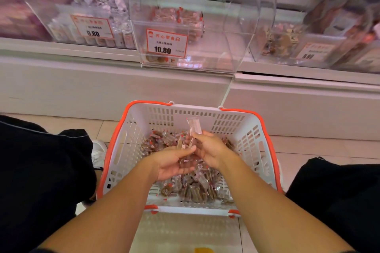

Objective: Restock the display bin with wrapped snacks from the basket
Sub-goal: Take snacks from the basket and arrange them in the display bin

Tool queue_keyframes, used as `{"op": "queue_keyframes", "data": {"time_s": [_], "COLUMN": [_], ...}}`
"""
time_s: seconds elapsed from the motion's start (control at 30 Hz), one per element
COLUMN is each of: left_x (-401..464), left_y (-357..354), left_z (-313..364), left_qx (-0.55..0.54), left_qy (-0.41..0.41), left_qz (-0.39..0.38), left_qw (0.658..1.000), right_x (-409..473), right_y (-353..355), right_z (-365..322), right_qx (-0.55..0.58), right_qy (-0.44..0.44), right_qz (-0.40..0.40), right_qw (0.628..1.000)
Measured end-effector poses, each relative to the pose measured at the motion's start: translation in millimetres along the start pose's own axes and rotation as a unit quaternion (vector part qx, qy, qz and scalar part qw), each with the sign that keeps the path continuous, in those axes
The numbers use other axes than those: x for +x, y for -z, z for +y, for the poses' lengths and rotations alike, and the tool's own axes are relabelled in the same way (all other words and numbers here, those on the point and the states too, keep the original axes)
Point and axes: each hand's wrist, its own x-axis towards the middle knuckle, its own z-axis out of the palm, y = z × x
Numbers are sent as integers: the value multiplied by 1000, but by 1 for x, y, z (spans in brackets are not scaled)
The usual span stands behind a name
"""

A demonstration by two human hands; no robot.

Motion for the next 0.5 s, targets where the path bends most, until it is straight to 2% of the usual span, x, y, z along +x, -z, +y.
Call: {"op": "queue_keyframes", "data": {"time_s": [0.13, 0.2, 0.27, 0.37, 0.43, 0.5], "left_x": [1, 0, -3, -9, -10, -9], "left_y": [2, 5, 9, 11, 10, 8], "left_z": [0, 4, 8, 13, 16, 18], "left_qx": [13, -6, -44, -107, -147, -158], "left_qy": [6, 6, 9, 16, 19, 27], "left_qz": [33, 49, 56, 37, 10, -19], "left_qw": [999, 999, 997, 993, 989, 987], "right_x": [0, -3, -9, -18, -19, -18], "right_y": [7, 20, 34, 38, 29, 20], "right_z": [-12, -30, -55, -78, -79, -72], "right_qx": [-93, -227, -366, -505, -526, -516], "right_qy": [41, 88, 91, 31, 57, 95], "right_qz": [53, 90, 38, -88, -106, -99], "right_qw": [993, 966, 925, 858, 842, 845]}}
